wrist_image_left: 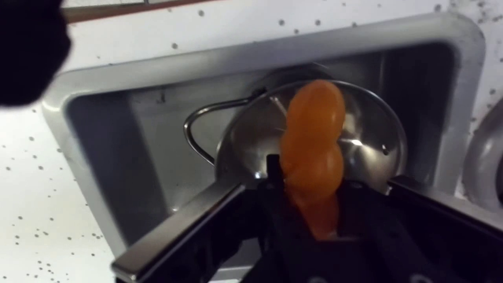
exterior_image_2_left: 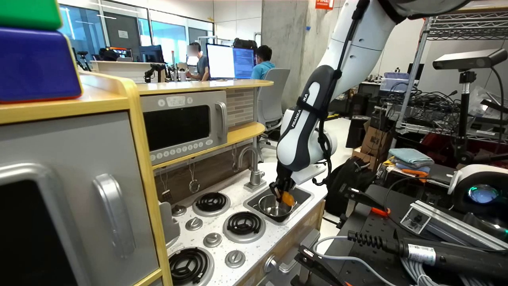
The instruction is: Place the toy in the silver pot
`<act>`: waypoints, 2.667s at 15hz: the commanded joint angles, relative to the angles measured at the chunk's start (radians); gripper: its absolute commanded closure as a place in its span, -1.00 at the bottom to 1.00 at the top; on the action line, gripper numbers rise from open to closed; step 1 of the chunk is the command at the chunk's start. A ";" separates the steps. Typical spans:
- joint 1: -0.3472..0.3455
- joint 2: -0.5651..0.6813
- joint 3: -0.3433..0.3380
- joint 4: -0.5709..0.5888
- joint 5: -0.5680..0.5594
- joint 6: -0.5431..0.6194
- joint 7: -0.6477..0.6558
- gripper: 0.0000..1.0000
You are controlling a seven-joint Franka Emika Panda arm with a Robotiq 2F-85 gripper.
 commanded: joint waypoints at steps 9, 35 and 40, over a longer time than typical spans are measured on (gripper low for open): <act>0.043 0.149 -0.011 0.203 0.064 -0.025 0.089 0.87; -0.246 -0.173 0.286 -0.116 0.052 -0.045 -0.208 -1.00; -0.294 -0.217 0.325 -0.128 0.093 -0.162 -0.278 -1.00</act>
